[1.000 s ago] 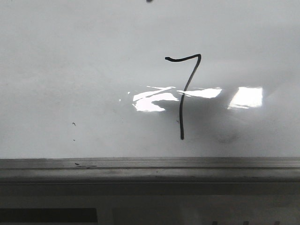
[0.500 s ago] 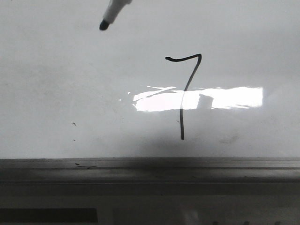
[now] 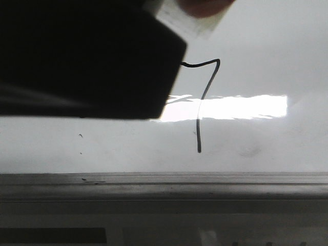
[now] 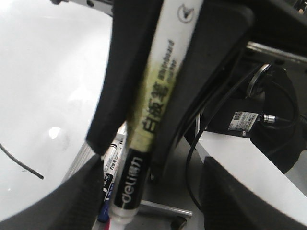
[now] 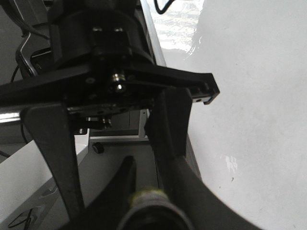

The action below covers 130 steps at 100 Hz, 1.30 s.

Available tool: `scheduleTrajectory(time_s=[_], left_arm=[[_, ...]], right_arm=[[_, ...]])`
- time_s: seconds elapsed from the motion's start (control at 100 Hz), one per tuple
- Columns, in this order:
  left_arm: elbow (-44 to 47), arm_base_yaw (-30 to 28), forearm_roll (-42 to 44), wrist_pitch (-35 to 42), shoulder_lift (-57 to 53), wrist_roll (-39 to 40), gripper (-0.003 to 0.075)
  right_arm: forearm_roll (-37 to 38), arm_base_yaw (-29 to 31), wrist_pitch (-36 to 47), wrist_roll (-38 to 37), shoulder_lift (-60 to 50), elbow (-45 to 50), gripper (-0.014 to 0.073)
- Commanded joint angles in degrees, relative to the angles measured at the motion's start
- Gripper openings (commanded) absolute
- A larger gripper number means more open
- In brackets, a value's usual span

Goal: Write number 7 on whiteboard

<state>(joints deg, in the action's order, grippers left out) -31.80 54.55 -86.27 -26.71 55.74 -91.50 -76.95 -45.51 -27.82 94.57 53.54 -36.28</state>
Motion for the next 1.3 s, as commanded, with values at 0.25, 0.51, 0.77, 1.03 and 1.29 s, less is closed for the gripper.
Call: scheduleTrajectory(time_s=[0.25, 0.51, 0.77, 1.03, 1.29], left_arm=[[-2.1, 0.5, -1.8, -1.3, -0.2, 0.3, -0.0020], [-2.1, 0.5, -1.8, -1.7, -0.2, 0.3, -0.0020], [-2.0, 0.5, -1.3, -2.7, -0.2, 0.3, -0.0020], [-1.1, 0.5, -1.3, -2.8, -0.2, 0.3, -0.0020], [-1.0, 0.5, -1.3, -2.6, -0.2, 0.3, -0.0020]], right_arm=[[-1.5, 0.0, -3.2, -0.1, -0.3, -2.0, -0.0054], [-2.2, 0.0, -3.7, -0.7, -0.3, -2.0, -0.0021], [-2.5, 0.0, -2.6, -1.1, -0.3, -2.0, 0.0266], [-4.0, 0.0, 2.0, -1.1, -0.5, -2.0, 0.0500], [-4.0, 0.0, 6.0, -1.1, -3.5, -3.1, 0.0504]])
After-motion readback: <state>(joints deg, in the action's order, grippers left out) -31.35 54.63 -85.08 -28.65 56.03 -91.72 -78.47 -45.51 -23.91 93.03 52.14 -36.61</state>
